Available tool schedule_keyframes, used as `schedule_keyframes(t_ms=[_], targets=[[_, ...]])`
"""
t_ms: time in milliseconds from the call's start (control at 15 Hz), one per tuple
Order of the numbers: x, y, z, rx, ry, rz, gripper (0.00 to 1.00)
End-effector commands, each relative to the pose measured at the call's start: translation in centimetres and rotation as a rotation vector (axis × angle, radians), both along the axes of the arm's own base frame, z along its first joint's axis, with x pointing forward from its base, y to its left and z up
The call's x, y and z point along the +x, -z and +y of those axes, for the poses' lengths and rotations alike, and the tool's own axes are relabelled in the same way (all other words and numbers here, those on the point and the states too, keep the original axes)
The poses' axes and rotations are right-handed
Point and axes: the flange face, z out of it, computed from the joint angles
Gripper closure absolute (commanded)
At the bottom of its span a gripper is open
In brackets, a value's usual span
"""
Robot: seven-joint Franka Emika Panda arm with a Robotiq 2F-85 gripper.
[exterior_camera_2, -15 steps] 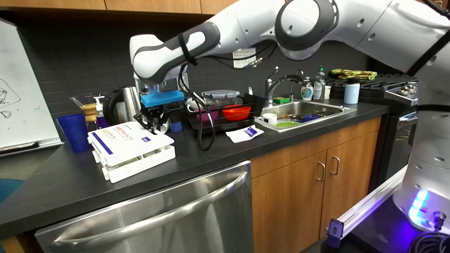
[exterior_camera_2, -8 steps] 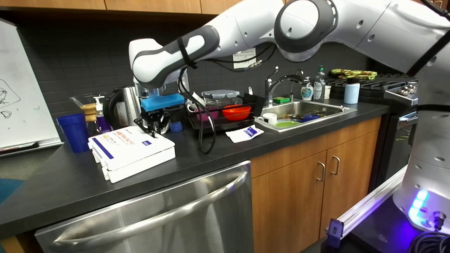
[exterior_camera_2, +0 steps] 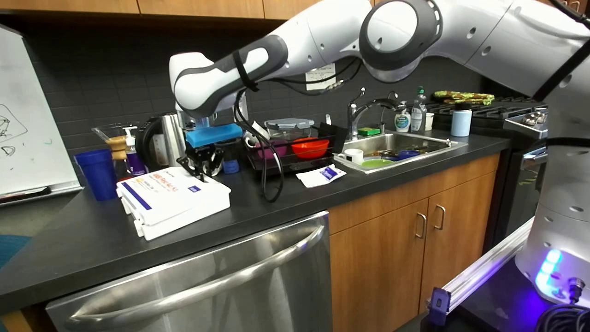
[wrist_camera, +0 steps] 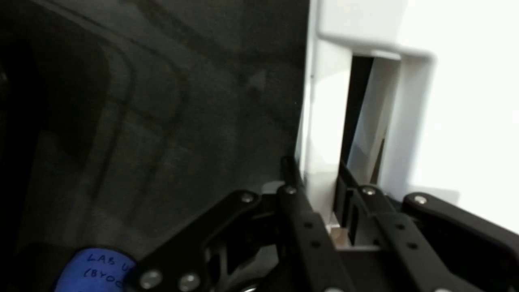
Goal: Put the white lid on top of the white box on the left.
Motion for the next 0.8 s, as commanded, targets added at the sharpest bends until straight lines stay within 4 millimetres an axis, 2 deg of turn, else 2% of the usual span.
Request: schedule_keyframes(t_ms=[0, 400, 733], targets=[[-0.2, -0.9, 0.6, 0.007, -0.016, -0.007, 0.95], [-0.4, -1.1, 1.1, 0.011, -0.02, -0.017, 0.95], [0.8, -1.2, -0.2, -0.006, 0.003, -0.035, 0.94]])
